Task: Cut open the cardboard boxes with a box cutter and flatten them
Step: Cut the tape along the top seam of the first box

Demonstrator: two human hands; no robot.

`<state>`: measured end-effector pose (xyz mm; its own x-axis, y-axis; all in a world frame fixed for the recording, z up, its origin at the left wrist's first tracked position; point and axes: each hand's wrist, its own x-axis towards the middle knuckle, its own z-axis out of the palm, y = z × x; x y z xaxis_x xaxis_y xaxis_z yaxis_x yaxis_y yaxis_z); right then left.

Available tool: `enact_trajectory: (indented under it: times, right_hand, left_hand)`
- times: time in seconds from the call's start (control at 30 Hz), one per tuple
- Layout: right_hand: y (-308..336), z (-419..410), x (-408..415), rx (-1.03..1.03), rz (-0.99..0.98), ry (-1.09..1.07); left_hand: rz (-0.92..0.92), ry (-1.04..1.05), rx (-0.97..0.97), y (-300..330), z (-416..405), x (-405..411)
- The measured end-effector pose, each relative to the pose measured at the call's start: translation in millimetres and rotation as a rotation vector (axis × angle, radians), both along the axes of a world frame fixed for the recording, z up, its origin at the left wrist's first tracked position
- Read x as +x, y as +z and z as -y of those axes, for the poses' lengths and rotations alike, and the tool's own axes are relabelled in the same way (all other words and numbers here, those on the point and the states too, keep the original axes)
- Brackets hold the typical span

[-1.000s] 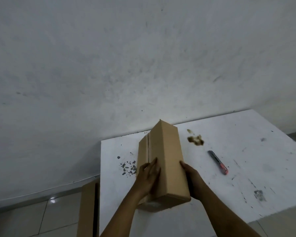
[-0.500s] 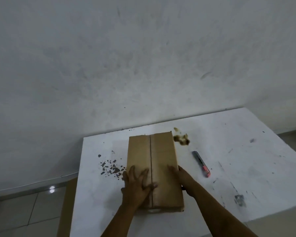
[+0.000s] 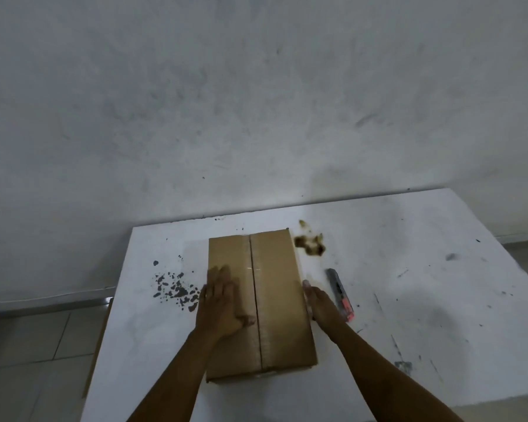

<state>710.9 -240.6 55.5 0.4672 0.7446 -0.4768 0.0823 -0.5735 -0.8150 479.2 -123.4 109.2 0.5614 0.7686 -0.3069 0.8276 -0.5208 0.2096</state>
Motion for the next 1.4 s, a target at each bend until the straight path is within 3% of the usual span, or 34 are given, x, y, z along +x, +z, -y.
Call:
enact_trajectory:
  times: [0.1, 0.17, 0.3, 0.43, 0.57, 0.77, 0.97, 1.1, 1.4]
  right_hand:
    - [-20, 9, 29, -0.260, 0.535, -0.115]
    - [-31, 16, 42, -0.431, 0.673, -0.103]
    - [-40, 18, 55, -0.479, 0.615, -0.092]
    - [-34, 7, 69, -0.398, 0.233, -0.229]
    - [0, -1, 64, -0.078, -0.158, -0.366]
    - [53, -20, 7, 0.194, -0.299, -0.043]
    - [44, -59, -46, 0.126, 0.094, 0.098]
    - [38, -79, -61, 0.078, 0.300, 0.063]
    - [44, -106, -84, -0.052, 0.544, 0.073]
  left_hand:
    - [0.046, -0.069, -0.094, -9, -12, -3]
    - [0.043, -0.103, -0.106, -18, -15, -7]
    - [0.057, -0.090, -0.117, -25, -18, -11]
    - [0.030, -0.053, -0.124, -16, -16, -7]
    - [-0.037, -0.053, -0.077, -10, -19, -9]
    - [-0.121, -0.092, 0.038, 2, -34, -4]
    - [0.064, -0.115, 0.116, 0, -65, 5]
    - [0.170, -0.148, 0.042, -8, -96, 7]
    - [0.051, -0.293, 0.144, -39, -133, 11]
